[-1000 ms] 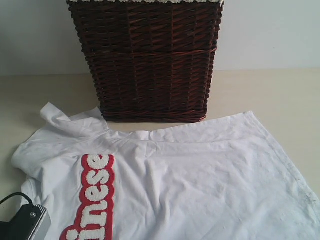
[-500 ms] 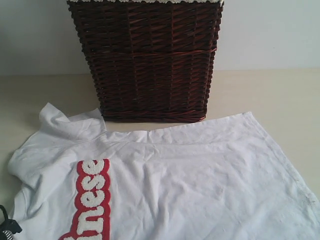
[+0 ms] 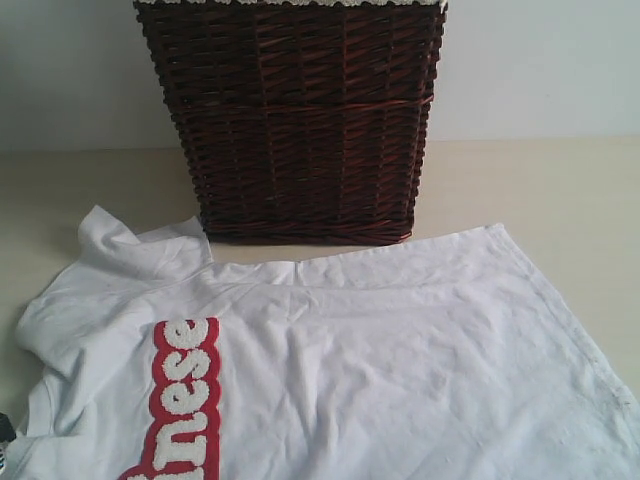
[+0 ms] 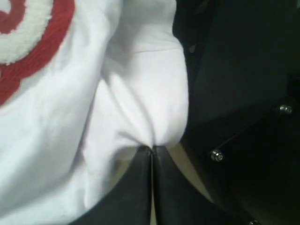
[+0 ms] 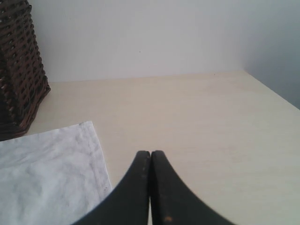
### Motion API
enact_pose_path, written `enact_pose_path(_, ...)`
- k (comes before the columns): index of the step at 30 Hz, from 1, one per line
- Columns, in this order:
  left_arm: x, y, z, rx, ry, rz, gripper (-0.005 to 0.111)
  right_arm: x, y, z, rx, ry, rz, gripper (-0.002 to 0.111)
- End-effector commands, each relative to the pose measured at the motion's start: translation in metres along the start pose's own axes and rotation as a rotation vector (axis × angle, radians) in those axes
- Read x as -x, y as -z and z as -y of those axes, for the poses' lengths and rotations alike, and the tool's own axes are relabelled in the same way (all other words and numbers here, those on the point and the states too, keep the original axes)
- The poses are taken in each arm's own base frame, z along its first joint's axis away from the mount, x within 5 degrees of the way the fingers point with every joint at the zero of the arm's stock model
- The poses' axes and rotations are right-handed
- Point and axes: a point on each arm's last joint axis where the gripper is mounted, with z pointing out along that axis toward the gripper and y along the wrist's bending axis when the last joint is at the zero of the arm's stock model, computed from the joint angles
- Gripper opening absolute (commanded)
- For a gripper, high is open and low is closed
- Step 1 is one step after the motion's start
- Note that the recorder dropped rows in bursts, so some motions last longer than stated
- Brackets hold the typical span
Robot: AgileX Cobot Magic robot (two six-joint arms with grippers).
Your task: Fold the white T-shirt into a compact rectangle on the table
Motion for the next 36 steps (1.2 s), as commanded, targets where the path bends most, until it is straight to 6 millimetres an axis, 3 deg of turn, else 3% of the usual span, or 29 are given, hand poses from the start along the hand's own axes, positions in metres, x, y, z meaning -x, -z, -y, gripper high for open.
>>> enact_pose_path(1,0.0,0.003,0.002,-0.005,0.004,-0.005,0.0,0.0,0.0,0.0,-0.003,0.004,0.011,0.0)
enact_pose_path(4,0.003,0.008,0.001,0.028,0.046,0.006,0.0,0.0,0.0,0.0,-0.003,0.004,0.011,0.0)
enact_pose_path(15,0.014,0.055,-0.017,0.236,0.297,0.038,0.0,0.0,0.0,0.0,-0.003,0.004,0.011,0.0)
enact_pose_path(25,0.011,0.068,-0.011,0.297,0.24,-0.057,0.0,0.0,0.0,0.0,-0.003,0.004,0.011,0.0)
enact_pose_path(32,0.043,0.121,-0.015,0.502,0.44,0.22,0.0,0.0,0.0,0.0,-0.003,0.004,0.011,0.0)
enact_pose_path(36,0.04,0.121,-0.014,0.498,0.555,0.213,0.0,0.0,0.0,0.0,-0.003,0.004,0.011,0.0)
